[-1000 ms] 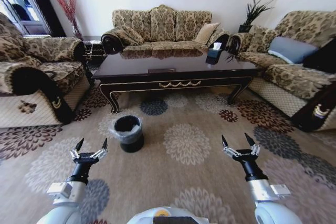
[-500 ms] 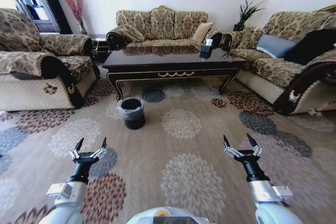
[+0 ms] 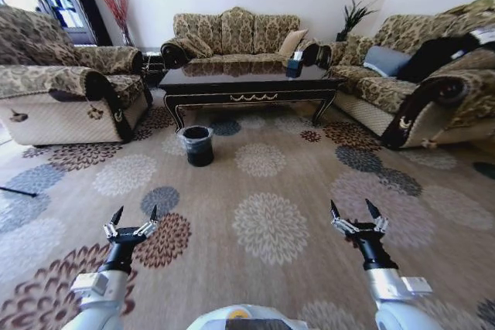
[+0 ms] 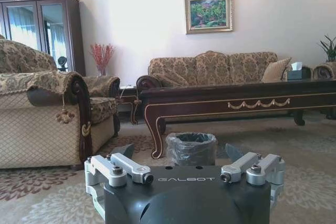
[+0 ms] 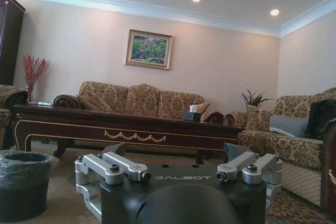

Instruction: Move to the front of the table and pick up the trash from the floor, then place it into the trash bin.

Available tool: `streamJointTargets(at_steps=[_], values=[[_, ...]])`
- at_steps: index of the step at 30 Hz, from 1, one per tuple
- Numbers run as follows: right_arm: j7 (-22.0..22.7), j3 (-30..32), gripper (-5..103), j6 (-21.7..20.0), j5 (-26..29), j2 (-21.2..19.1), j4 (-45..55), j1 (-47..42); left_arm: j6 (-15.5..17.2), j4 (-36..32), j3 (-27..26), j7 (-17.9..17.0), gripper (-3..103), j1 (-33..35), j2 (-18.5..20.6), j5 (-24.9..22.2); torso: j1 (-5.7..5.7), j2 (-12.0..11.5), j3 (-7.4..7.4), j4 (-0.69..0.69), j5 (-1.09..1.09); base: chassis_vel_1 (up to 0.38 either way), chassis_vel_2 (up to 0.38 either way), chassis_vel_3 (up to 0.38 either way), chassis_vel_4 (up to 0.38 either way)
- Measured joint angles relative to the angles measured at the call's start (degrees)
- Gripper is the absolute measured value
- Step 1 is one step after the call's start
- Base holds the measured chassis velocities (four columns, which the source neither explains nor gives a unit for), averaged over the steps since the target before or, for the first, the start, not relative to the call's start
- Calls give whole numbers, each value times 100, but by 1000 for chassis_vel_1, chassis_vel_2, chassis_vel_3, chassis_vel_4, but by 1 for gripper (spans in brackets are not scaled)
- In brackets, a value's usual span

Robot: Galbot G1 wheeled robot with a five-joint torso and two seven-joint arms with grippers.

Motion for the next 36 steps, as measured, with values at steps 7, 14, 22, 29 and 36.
streamJointTargets(at_steps=[7, 14, 22, 29, 36], values=[[-54, -34, 100, 133, -78, 107, -4, -9, 50, 15, 40, 0, 99, -61, -17, 10, 1, 0, 1, 0, -1, 322, -303, -329, 305], [-53, -35, 100, 260, -83, 140, -55, -13, 61, 37, 79, 4, 99, -50, -72, 105, -1, 1, -2, 0, -2, 211, -234, -228, 228], [-45, -55, 100, 277, -56, 143, -71, 30, 48, 1, 71, 4, 99, -19, -120, 153, 3, -1, 2, 1, -2, -6, 8, 13, -9], [-108, -110, 100, 286, -75, 171, -84, 50, 7, -42, 73, 4, 99, 43, -170, 203, 2, 0, 0, 0, -3, -6, 7, 9, -7], [-146, -158, 100, 356, -157, 191, -115, 82, -10, -87, 62, 5, 99, 76, -229, 237, 2, 0, 1, 0, -3, 0, 0, 0, 0]])
